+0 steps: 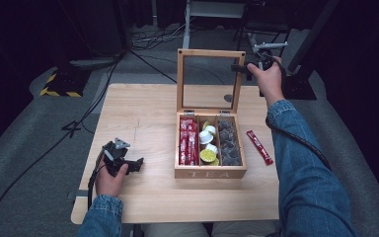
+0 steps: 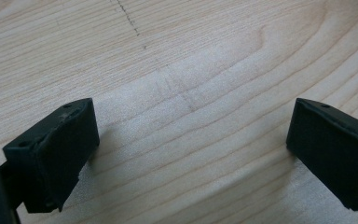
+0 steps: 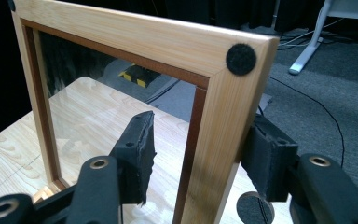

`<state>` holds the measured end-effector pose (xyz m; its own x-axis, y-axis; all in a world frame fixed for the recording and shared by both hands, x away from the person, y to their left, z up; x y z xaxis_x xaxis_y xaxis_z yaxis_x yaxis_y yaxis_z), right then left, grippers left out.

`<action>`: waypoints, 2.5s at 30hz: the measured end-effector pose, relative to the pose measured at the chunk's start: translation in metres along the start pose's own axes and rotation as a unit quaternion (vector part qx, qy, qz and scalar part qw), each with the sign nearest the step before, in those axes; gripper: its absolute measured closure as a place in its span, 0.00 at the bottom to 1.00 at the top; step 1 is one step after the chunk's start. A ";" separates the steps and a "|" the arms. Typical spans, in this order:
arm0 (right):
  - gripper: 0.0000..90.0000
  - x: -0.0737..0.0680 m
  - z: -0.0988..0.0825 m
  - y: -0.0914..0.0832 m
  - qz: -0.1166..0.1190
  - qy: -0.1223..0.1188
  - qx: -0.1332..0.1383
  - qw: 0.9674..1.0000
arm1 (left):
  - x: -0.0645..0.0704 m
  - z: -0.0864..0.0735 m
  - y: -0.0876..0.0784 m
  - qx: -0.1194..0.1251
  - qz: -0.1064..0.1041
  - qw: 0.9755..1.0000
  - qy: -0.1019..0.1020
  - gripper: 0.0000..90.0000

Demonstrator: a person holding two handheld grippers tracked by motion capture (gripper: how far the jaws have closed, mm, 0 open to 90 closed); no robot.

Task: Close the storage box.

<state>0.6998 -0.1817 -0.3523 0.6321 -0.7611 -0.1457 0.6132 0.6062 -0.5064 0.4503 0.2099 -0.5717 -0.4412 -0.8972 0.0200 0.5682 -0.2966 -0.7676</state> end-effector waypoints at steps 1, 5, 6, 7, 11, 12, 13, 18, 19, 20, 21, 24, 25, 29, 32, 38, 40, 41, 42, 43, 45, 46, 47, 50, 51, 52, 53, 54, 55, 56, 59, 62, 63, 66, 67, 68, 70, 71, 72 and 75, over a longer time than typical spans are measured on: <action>0.53 0.000 0.000 0.000 -0.001 0.003 -0.001 1.000 | 0.000 0.000 0.000 0.000 0.000 1.000 0.000 0.03; 0.58 0.000 0.000 -0.003 -0.001 0.010 0.003 1.000 | 0.000 0.000 0.000 0.000 0.000 1.000 0.000 0.03; 0.58 0.000 0.001 -0.004 -0.001 0.009 0.005 1.000 | 0.000 0.000 0.000 0.000 0.000 1.000 0.000 0.03; 0.58 -0.001 0.001 -0.006 -0.001 0.007 0.005 1.000 | 0.000 0.000 0.000 0.000 0.000 1.000 0.000 0.03; 0.58 -0.007 0.001 -0.014 0.001 -0.001 0.004 1.000 | 0.000 0.000 0.000 -0.001 0.001 1.000 0.002 0.03; 0.58 -0.009 0.001 -0.016 0.001 -0.002 0.004 1.000 | 0.000 0.000 0.000 -0.001 0.001 1.000 0.001 0.03; 0.58 -0.011 0.000 -0.019 0.001 -0.004 0.003 1.000 | 0.000 0.000 0.000 0.000 0.001 1.000 -0.001 0.03; 0.58 -0.021 -0.002 -0.032 -0.001 -0.018 0.001 1.000 | 0.000 0.000 0.000 0.001 0.001 1.000 -0.003 0.03; 0.58 -0.024 -0.002 -0.035 0.001 -0.018 0.002 1.000 | 0.000 0.000 0.000 0.001 0.001 1.000 -0.003 0.03; 0.58 -0.025 -0.003 -0.037 0.002 -0.019 0.002 1.000 | 0.000 0.000 0.000 0.000 0.001 1.000 -0.002 0.03; 0.58 -0.028 -0.004 -0.041 0.004 -0.021 0.003 1.000 | 0.001 0.000 0.000 0.001 0.001 1.000 -0.003 0.03; 0.59 -0.035 -0.007 -0.050 0.008 -0.026 0.004 1.000 | 0.001 0.000 0.000 0.001 0.001 1.000 -0.003 0.03; 0.59 -0.038 -0.008 -0.053 0.012 -0.025 0.006 1.000 | 0.000 0.000 0.000 0.001 0.001 1.000 -0.003 0.03; 0.59 -0.049 -0.014 -0.067 0.024 -0.035 0.005 0.999 | 0.000 0.000 0.000 0.000 0.002 1.000 -0.003 0.03; 0.59 -0.058 -0.017 -0.076 0.031 -0.038 0.005 0.999 | 0.000 0.000 0.000 0.000 0.002 1.000 -0.003 0.03; 0.57 -0.074 -0.026 -0.089 0.032 -0.062 -0.010 0.998 | 0.001 0.000 0.000 0.001 0.001 1.000 -0.003 0.03; 0.57 -0.077 -0.029 -0.091 0.032 -0.064 -0.011 0.997 | 0.001 0.000 0.000 0.001 0.001 1.000 -0.004 0.03; 0.57 -0.079 -0.031 -0.092 0.033 -0.065 -0.013 0.997 | 0.001 0.000 0.000 0.001 0.001 1.000 -0.004 0.03; 0.56 -0.080 -0.033 -0.094 0.034 -0.065 -0.015 0.997 | 0.001 0.000 0.000 0.001 0.001 1.000 -0.004 0.03; 0.55 -0.081 -0.034 -0.094 0.034 -0.065 -0.015 0.997 | 0.001 0.000 0.000 0.001 0.001 1.000 -0.004 0.03; 0.50 -0.083 -0.038 -0.096 0.035 -0.064 -0.023 0.997 | 0.001 0.000 0.000 0.000 0.001 1.000 -0.004 0.03; 0.49 -0.085 -0.041 -0.097 0.035 -0.067 -0.028 0.997 | 0.001 0.000 0.000 0.001 0.001 1.000 -0.004 0.03; 0.49 -0.086 -0.042 -0.098 0.035 -0.068 -0.030 0.997 | 0.001 0.000 0.000 0.000 0.001 1.000 -0.004 0.03; 0.49 -0.090 -0.048 -0.100 0.035 -0.076 -0.038 0.996 | 0.001 0.000 0.000 0.001 0.001 1.000 -0.004 0.03; 0.49 -0.092 -0.049 -0.101 0.034 -0.078 -0.040 0.996 | 0.001 0.000 0.000 0.001 0.001 1.000 -0.004 0.03; 0.48 -0.092 -0.050 -0.102 0.033 -0.082 -0.041 0.995 | 0.001 0.000 0.000 0.001 0.001 1.000 -0.004 0.03; 0.48 -0.094 -0.052 -0.103 0.032 -0.084 -0.042 0.995 | 0.001 0.000 0.000 0.000 0.000 1.000 -0.005 0.03; 0.48 -0.095 -0.053 -0.104 0.031 -0.087 -0.045 0.995 | 0.001 0.000 0.000 0.000 0.000 1.000 -0.005 0.03; 0.48 -0.096 -0.055 -0.105 0.031 -0.087 -0.047 0.995 | 0.001 0.000 0.000 0.000 0.000 1.000 -0.005 0.03; 0.48 -0.097 -0.056 -0.105 0.031 -0.087 -0.049 0.995 | 0.001 0.000 0.000 0.000 0.001 1.000 -0.005 0.03; 0.48 -0.100 -0.061 -0.109 0.028 -0.095 -0.057 0.993 | 0.001 0.000 0.000 0.001 0.001 1.000 -0.004 0.03; 0.48 -0.104 -0.066 -0.114 0.027 -0.105 -0.063 0.992 | 0.001 0.000 0.000 0.000 0.001 1.000 -0.005 0.03; 0.48 -0.105 -0.067 -0.115 0.028 -0.107 -0.065 0.992 | 0.001 0.000 0.000 0.000 0.000 1.000 -0.005 0.03; 0.46 -0.108 -0.074 -0.119 0.030 -0.111 -0.073 0.991 | 0.001 0.000 0.000 0.001 0.001 1.000 -0.005 0.03; 0.46 -0.109 -0.076 -0.120 0.030 -0.111 -0.074 0.991 | 0.001 0.000 0.000 0.001 0.000 1.000 -0.005 0.03; 0.46 -0.110 -0.078 -0.120 0.030 -0.113 -0.075 0.990 | 0.001 0.000 0.000 0.001 0.001 1.000 -0.005 0.03; 0.46 -0.112 -0.082 -0.123 0.029 -0.115 -0.079 0.990 | 0.001 0.000 0.000 0.001 0.001 1.000 -0.005 0.03; 0.46 -0.113 -0.085 -0.124 0.030 -0.118 -0.082 0.989 | 0.001 0.000 0.000 0.001 0.001 1.000 -0.005 0.03; 0.46 -0.115 -0.088 -0.125 0.030 -0.121 -0.084 0.989 | 0.001 0.000 0.000 0.001 0.001 1.000 -0.005 0.03; 0.45 -0.118 -0.093 -0.128 0.032 -0.125 -0.088 0.988 | 0.001 0.000 0.000 0.000 0.001 1.000 -0.003 0.03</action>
<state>0.5025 -0.1907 -0.3499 0.7771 -0.6291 0.0207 0.4903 0.5844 -0.6466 0.4499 0.2093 -0.5719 -0.4362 -0.8996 0.0219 0.5686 -0.2944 -0.7681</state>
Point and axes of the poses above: each handheld gripper's, and its own axes: y roughly forward along the jaws, z roughly out of its top, x roughly to its right, the point moved 9 cm from there along y, roughly forward along the jaws, and after that the axes turned 2 degrees about -x, right-handed, at the moved point
